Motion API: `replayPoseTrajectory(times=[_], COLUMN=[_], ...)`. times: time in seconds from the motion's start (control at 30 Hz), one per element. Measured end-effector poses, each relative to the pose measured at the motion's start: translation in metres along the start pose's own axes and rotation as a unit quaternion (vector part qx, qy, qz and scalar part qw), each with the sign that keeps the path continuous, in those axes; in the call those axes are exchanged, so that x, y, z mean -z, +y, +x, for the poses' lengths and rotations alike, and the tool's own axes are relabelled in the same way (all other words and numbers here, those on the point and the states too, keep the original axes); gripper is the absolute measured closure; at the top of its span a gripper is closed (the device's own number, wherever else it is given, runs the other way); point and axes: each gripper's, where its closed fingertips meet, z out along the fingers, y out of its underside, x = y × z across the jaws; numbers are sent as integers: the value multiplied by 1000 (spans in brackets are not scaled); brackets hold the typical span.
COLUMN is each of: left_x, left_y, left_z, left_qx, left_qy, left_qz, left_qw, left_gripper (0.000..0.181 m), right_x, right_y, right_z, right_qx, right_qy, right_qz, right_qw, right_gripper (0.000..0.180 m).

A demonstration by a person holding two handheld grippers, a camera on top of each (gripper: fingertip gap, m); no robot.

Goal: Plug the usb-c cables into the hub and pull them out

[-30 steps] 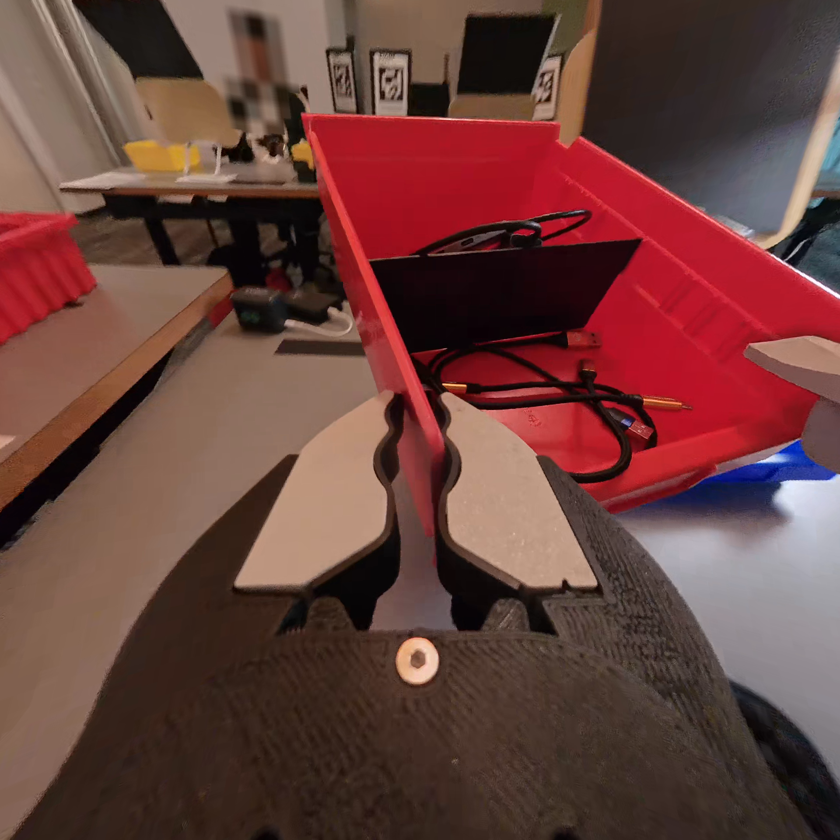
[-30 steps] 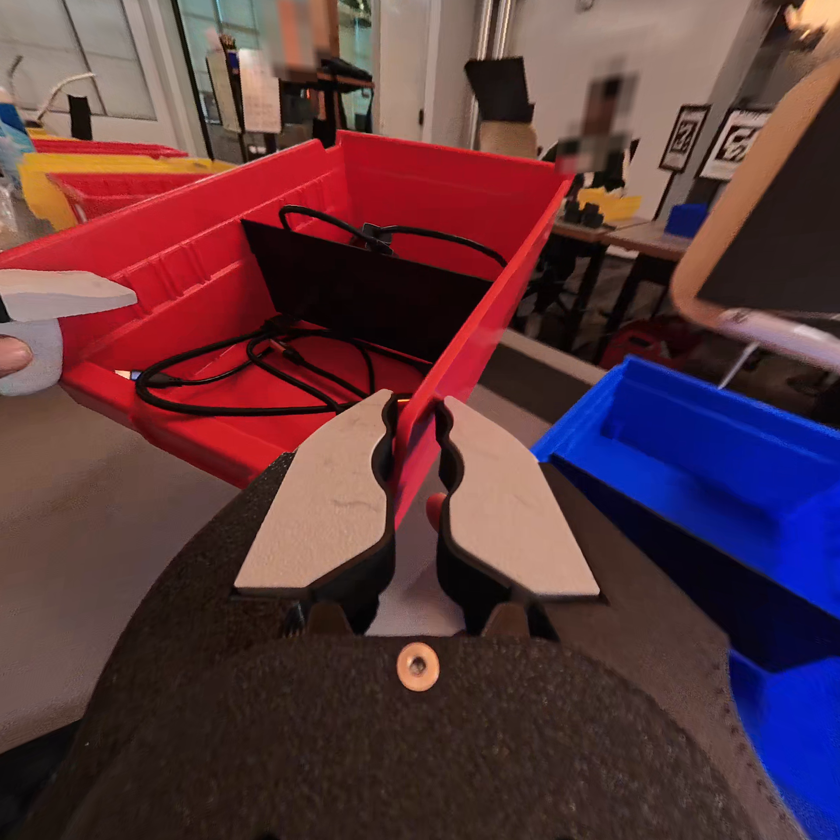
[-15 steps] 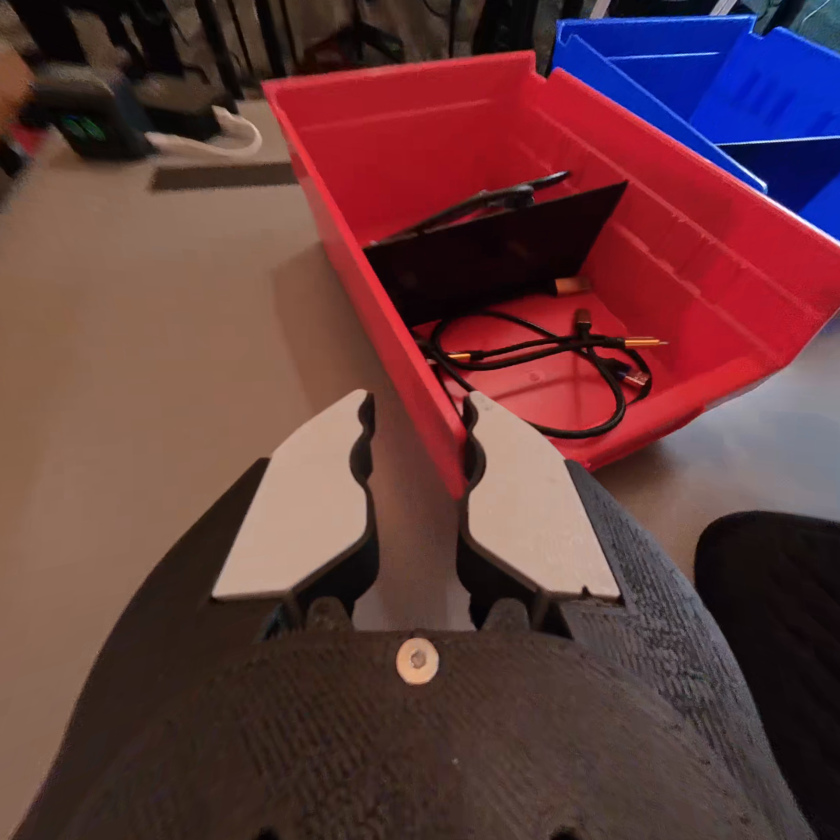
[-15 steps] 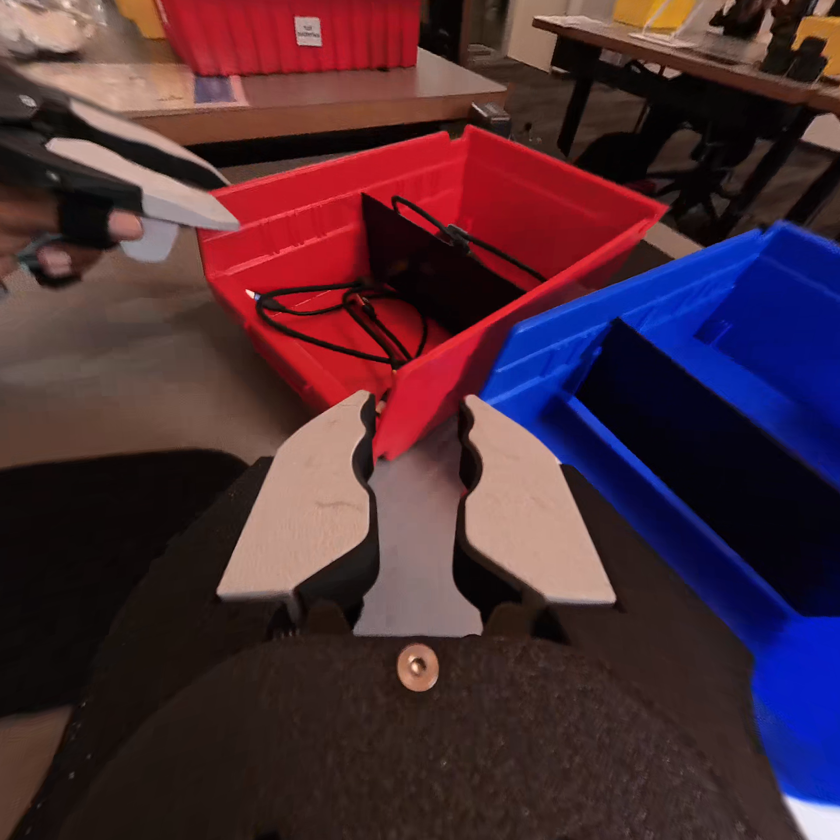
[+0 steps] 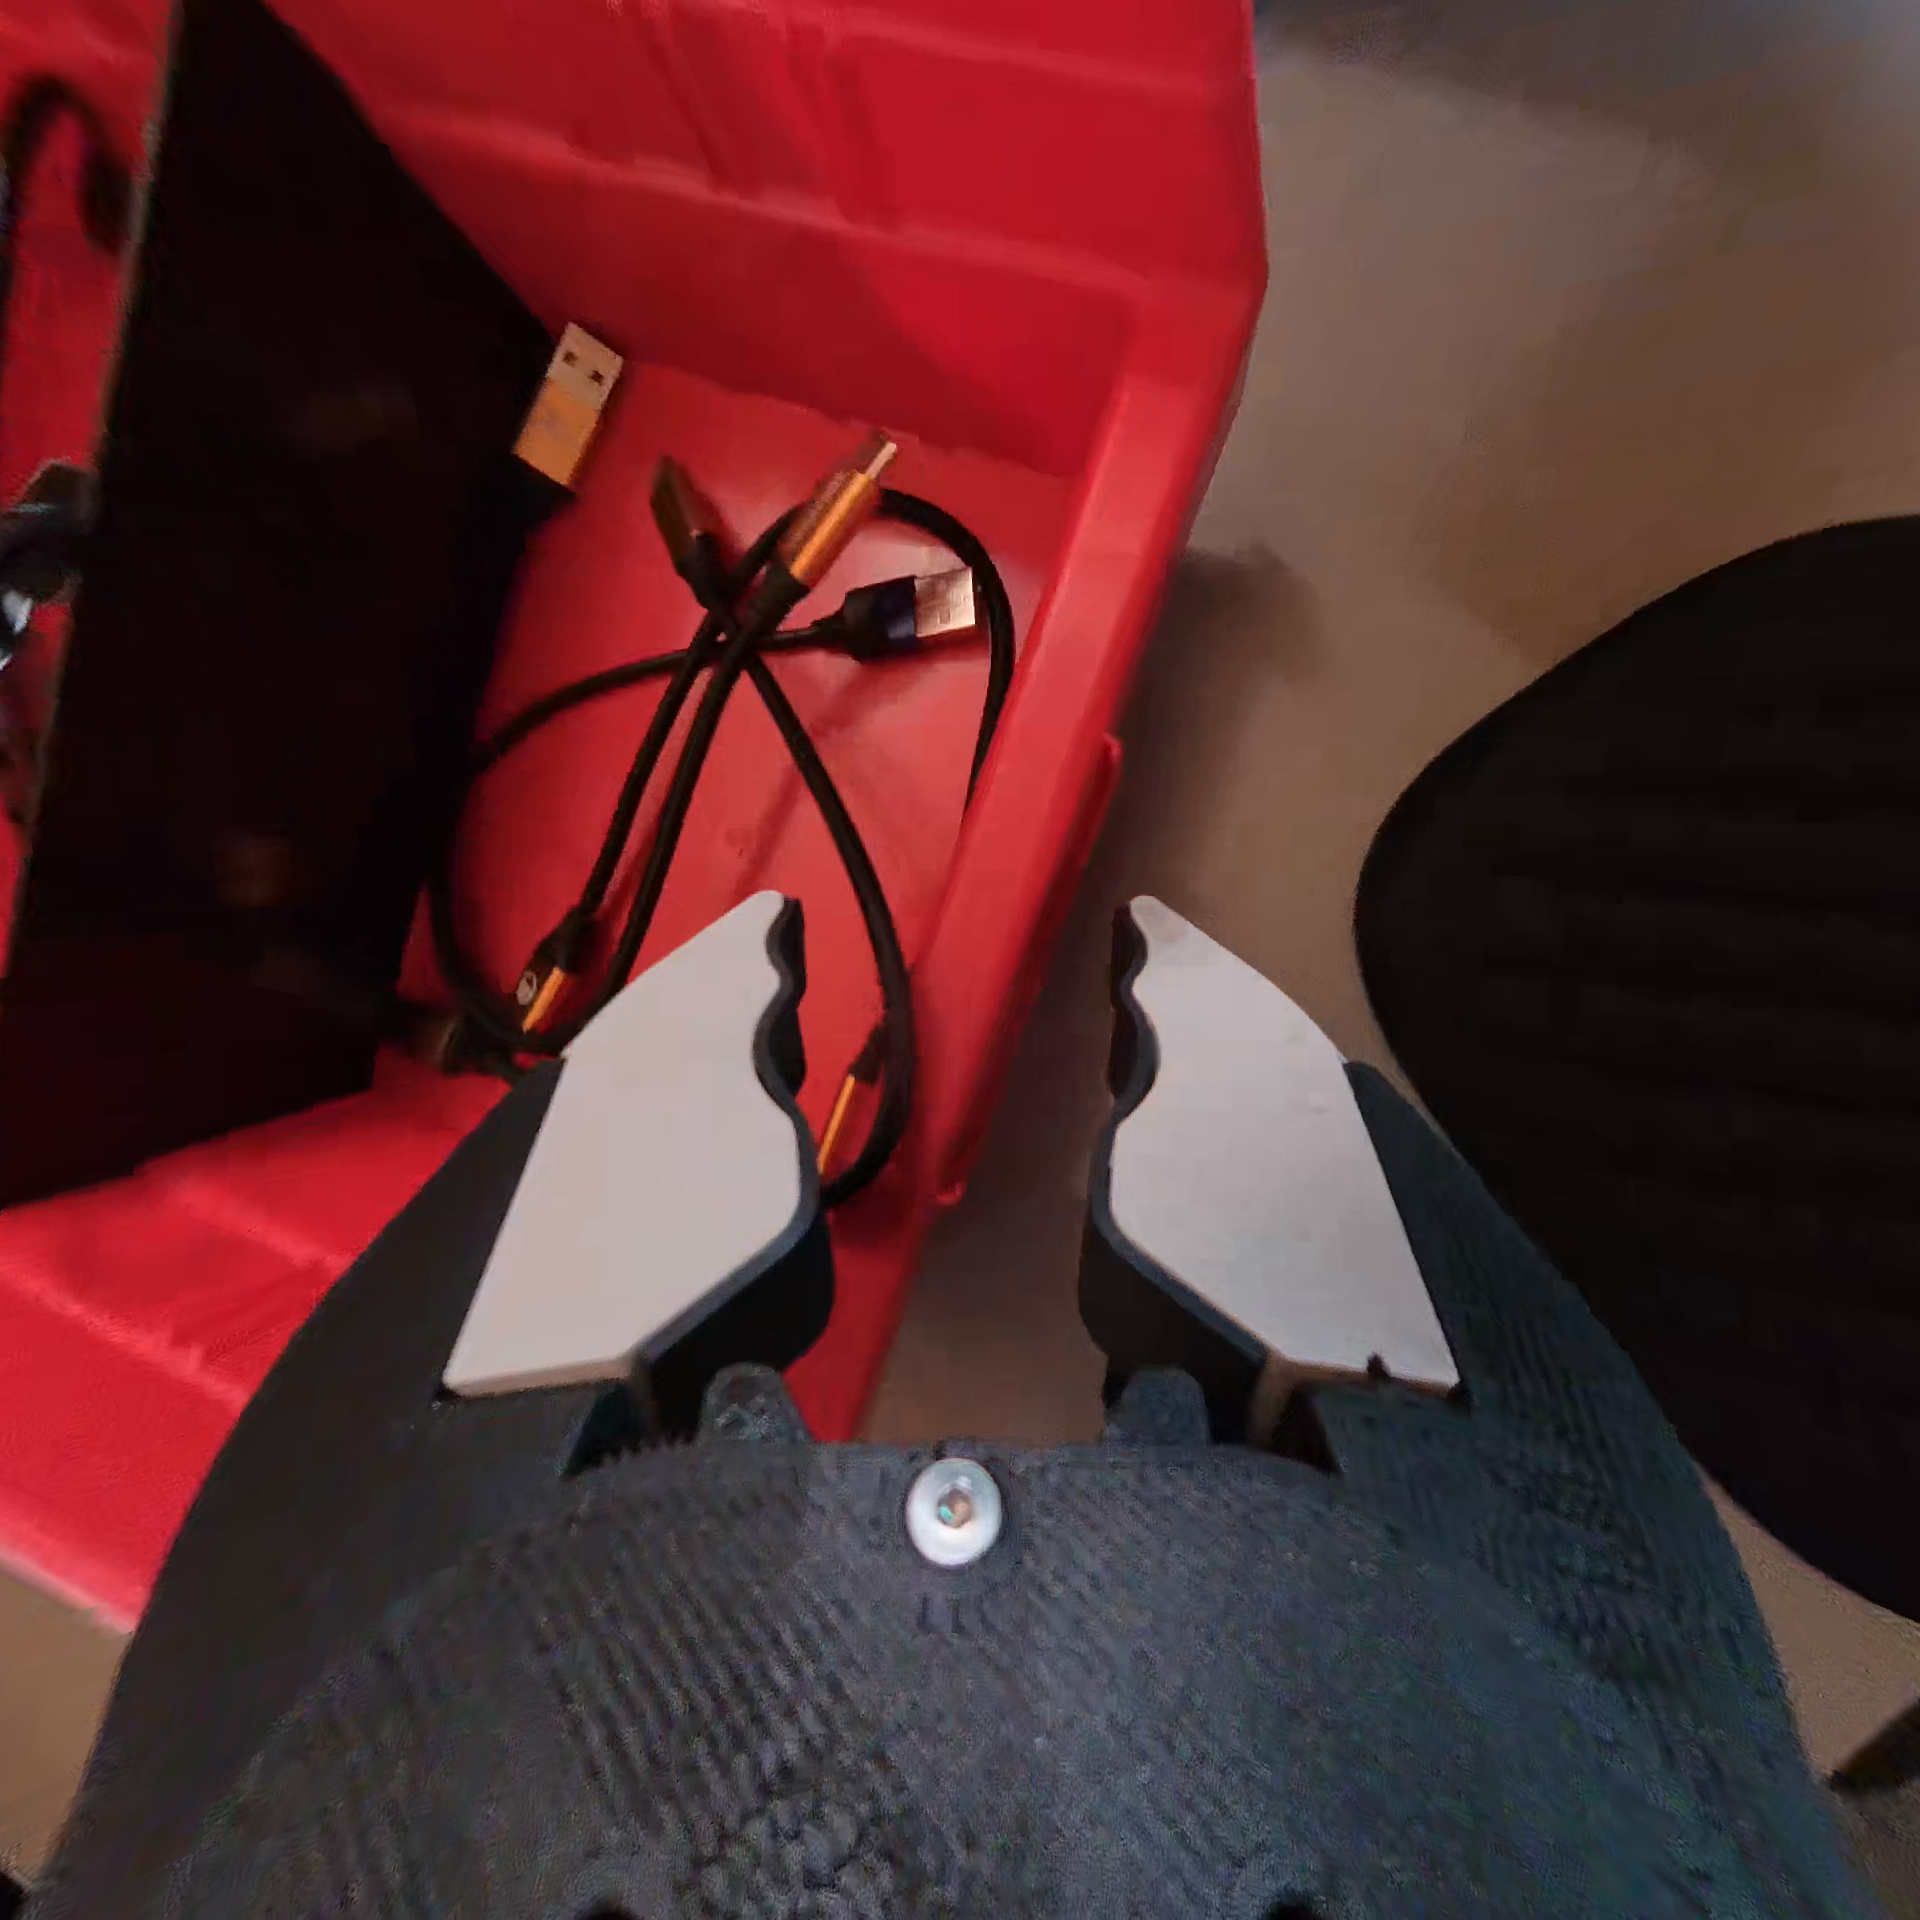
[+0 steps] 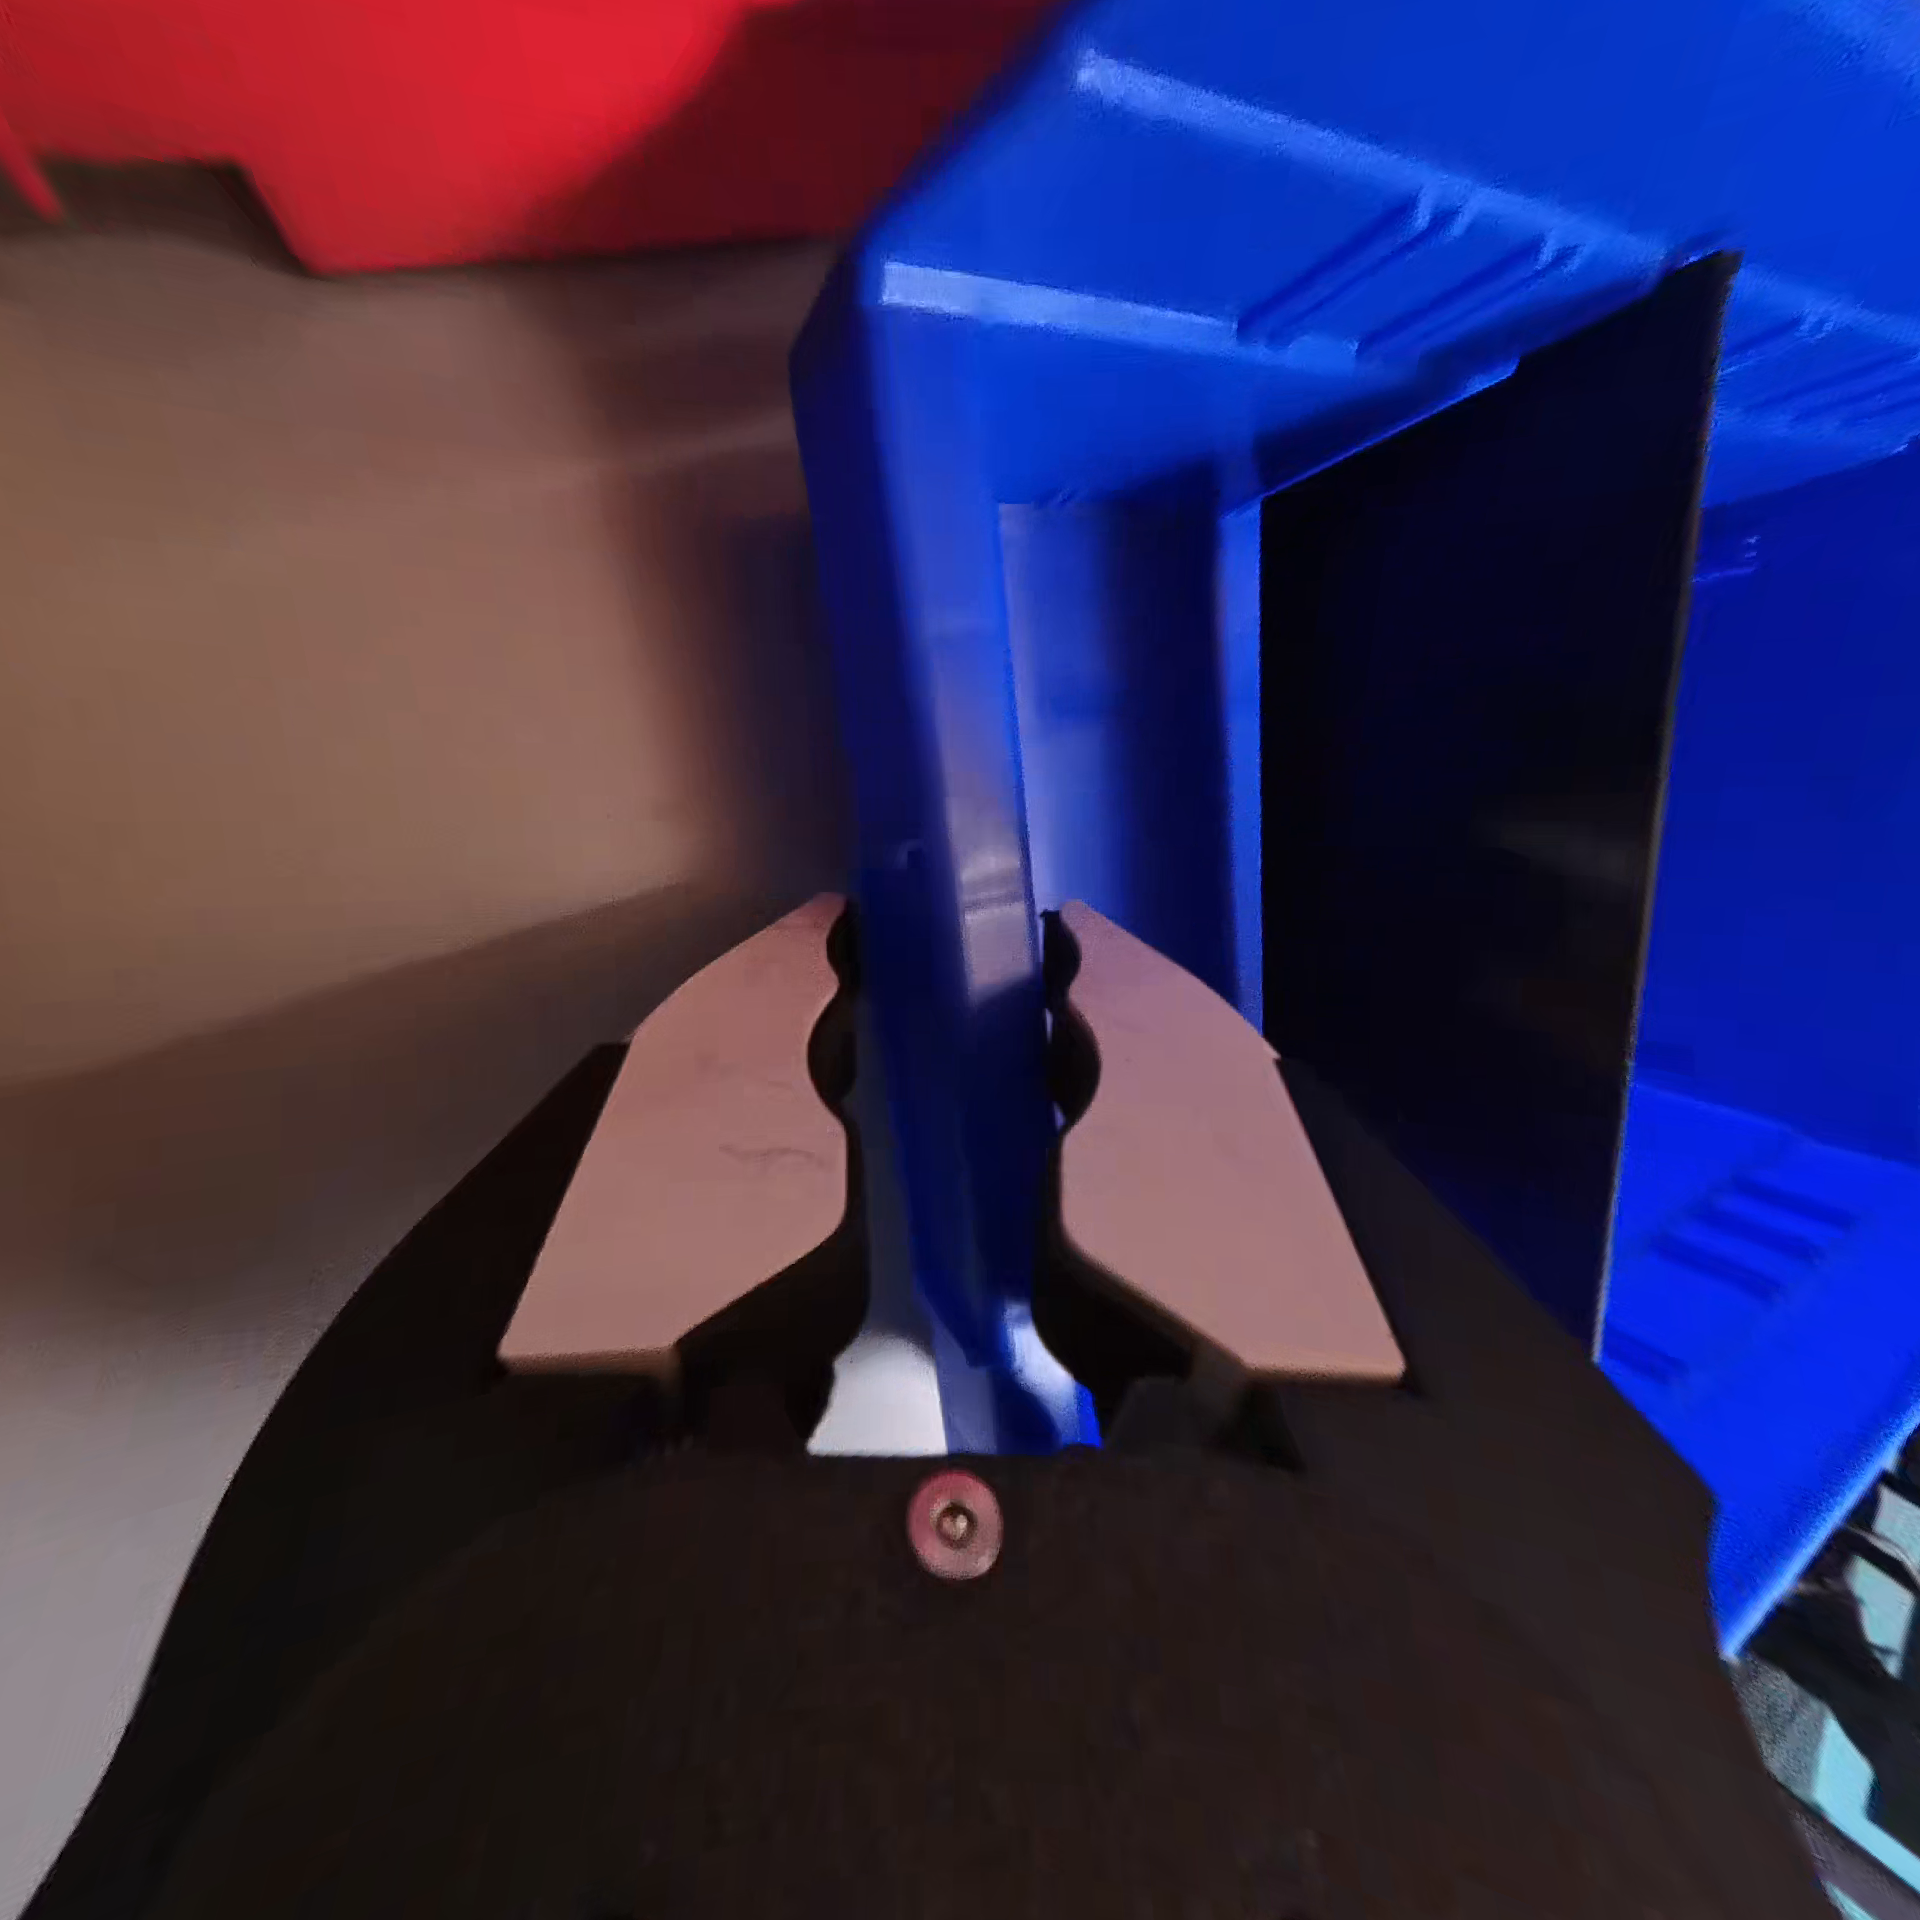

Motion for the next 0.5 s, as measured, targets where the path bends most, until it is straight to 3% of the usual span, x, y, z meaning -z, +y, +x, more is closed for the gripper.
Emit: replayPoseTrajectory(times=[0.03, 0.23, 0.5], left_x=[-5, -14, -18], left_y=[-1, -11, -21], left_z=[-1, 4, 5], left_qx=[-8, -40, -32], left_qy=[0, 2, -36], left_qz=[-8, 2, 14], left_qw=[1000, 999, 999], left_gripper=[128, 141, 147], right_x=[2, 37, 97], right_y=[3, 52, 173], right_z=[-1, -21, -38], right_qx=[-3, -19, -77], right_qy=[-1, 19, 76], right_qz=[2, 3, -52], right_qw=[1000, 1000, 993], right_gripper=[146, 147, 147])
